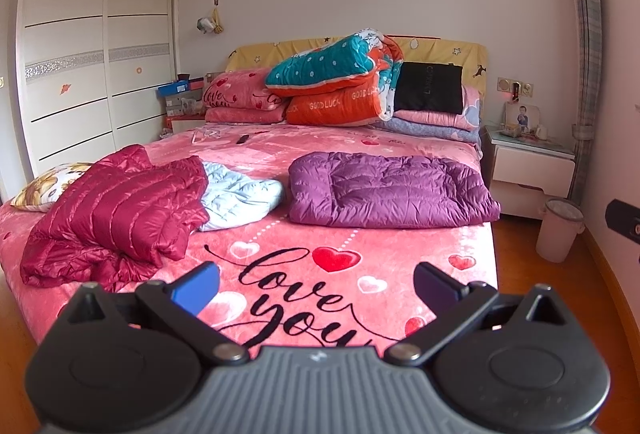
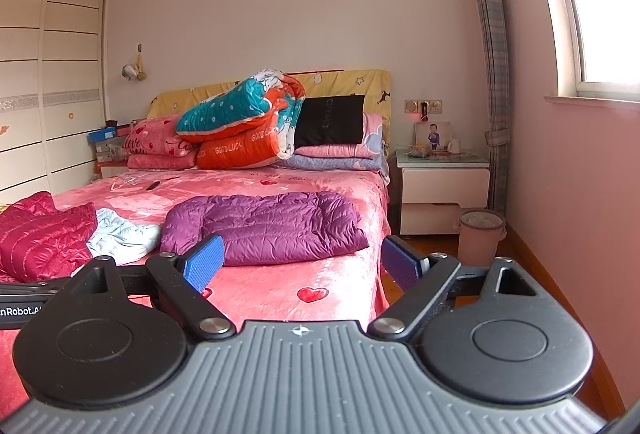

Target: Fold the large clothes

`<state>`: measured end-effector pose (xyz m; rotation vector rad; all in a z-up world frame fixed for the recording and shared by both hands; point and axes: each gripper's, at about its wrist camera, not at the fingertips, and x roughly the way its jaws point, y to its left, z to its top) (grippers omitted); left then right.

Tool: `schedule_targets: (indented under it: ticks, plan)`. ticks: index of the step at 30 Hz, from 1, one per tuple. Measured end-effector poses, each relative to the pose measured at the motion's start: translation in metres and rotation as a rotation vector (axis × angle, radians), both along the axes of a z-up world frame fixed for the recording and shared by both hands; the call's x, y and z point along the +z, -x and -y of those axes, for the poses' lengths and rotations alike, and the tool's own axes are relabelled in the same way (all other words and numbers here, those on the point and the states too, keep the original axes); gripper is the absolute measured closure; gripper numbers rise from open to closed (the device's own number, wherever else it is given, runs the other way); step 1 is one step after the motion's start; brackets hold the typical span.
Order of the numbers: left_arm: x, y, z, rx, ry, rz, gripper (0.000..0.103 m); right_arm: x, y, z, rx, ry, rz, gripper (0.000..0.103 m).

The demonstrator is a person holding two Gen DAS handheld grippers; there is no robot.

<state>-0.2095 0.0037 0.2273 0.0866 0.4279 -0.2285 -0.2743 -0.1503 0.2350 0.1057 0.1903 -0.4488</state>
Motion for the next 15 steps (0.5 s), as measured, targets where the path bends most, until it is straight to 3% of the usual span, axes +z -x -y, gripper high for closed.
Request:
schedule_targets:
  ticks: [15]
  plan:
    - [-0.0036,0.0017,0.0028,-0.008,0.0,-0.011,0.001,-0.002,-0.0012,0.0023,-0.001,0.002,-0.016,0.0]
